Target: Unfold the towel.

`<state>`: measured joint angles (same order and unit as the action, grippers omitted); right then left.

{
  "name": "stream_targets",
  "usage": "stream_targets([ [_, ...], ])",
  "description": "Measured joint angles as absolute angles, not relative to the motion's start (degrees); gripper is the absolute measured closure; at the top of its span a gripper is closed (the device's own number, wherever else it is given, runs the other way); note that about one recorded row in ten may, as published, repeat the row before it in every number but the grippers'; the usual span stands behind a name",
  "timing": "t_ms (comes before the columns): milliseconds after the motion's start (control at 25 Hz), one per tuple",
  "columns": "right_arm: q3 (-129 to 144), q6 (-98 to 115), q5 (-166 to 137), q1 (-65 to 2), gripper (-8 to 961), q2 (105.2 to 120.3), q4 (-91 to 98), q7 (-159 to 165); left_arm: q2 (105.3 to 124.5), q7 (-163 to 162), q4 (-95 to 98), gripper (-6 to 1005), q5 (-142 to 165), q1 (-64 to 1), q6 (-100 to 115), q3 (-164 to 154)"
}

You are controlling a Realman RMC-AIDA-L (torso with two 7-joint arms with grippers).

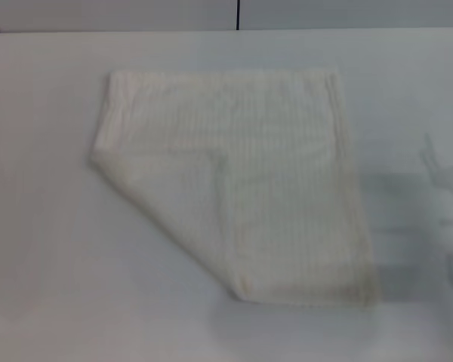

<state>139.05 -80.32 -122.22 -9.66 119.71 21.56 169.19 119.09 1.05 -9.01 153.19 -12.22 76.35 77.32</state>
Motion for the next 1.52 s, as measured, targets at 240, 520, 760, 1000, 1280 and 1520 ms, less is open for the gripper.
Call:
stream_targets([
  [240,139.0,-80.4,-122.2,-9.7,180,119.71,21.7,169.2,119.09,1.0,-9.0,211,153.2,-12.2,76.4,77.3],
  [520,139.4,-80.2,-122.2,-9.7,247,119.71,22.9,169.2,119.09,1.3,-9.3,213,153.1,-12.2,76.4,76.2],
  [760,140.6,-78.3,-122.2,-9.9,304,119.55,25.3,169.1,119.08,0.9,-10.6,216,153.1,-12.8,75.9,75.3],
  [1000,137.5,-56.5,-122.2,-9.3,531,114.93,44.7,167.1,117.62,-2.6,-19.8,338,153.4,-11.5,68.7,71.3],
  [1280,118.7,-15.0,-122.1,-7.8,688,115.6,68.5,147.8,115.41,-5.0,-32.9,364,160.2,-8.2,58.7,71.5],
  [1520,97.0,24.0,-121.1,-14.7,867,119.0,75.7,142.6,112.87,-6.0,-49.2,146,165.5,-5.4,42.3,71.1],
])
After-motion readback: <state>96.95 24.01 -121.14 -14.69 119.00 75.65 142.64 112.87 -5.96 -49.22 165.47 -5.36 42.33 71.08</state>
